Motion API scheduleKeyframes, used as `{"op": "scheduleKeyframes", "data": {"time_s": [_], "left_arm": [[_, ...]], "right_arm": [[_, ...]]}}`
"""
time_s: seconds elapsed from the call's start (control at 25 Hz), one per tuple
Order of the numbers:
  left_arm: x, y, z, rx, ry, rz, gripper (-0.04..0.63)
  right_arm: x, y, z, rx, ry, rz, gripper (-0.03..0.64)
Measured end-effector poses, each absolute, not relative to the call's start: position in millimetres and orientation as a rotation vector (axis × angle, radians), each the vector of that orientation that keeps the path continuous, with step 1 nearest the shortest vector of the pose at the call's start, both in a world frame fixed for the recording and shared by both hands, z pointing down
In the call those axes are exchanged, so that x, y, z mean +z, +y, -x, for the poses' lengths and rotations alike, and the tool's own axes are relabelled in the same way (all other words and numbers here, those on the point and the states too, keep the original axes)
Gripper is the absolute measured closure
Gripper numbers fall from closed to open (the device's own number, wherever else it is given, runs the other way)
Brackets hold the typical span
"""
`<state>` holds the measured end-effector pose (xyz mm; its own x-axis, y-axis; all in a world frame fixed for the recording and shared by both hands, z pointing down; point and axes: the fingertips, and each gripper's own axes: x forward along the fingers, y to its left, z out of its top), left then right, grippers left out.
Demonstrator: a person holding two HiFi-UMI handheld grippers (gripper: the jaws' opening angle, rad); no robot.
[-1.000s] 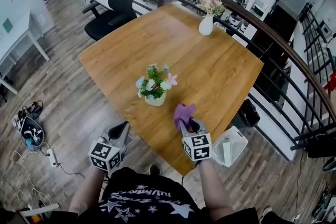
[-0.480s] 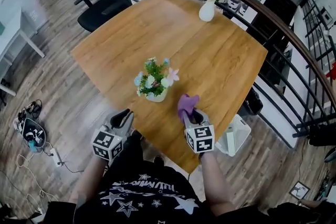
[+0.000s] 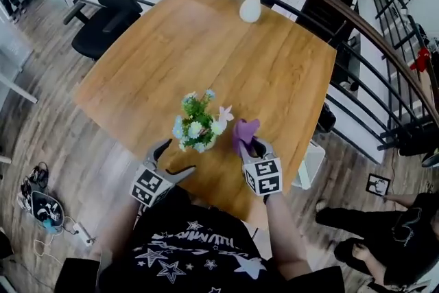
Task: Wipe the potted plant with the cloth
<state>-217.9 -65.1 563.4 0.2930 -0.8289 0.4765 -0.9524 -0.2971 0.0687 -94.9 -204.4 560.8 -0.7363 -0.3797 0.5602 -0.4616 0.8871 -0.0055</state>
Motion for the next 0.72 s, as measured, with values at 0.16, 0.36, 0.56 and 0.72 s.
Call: {"op": "scheduleKeyframes", "data": {"time_s": [0.16,0.36,0.56,0.72], "left_arm": [[576.9,-81.7,223.7,0.568,-1.511,-2.296,0.121],[590.0,-97.5,226.6,0.619,-1.384,-2.365,0.120],[601.2,-107.4,227.7,0.662,-1.293,-2.433,0.110],[609.1,-116.3,226.3,0.716,-1.229,-2.498,0.100]], "right_arm": [[563.5,-208.9,111.7,0.152,-2.474,-0.558,0.535],[574.0,-218.1,130.5,0.137,-2.434,-0.512,0.535],[585.6,-218.5,151.6,0.064,-2.426,-0.354,0.535],[595.8,-218.3,161.7,-0.016,-2.403,-0.261,0.537]]}}
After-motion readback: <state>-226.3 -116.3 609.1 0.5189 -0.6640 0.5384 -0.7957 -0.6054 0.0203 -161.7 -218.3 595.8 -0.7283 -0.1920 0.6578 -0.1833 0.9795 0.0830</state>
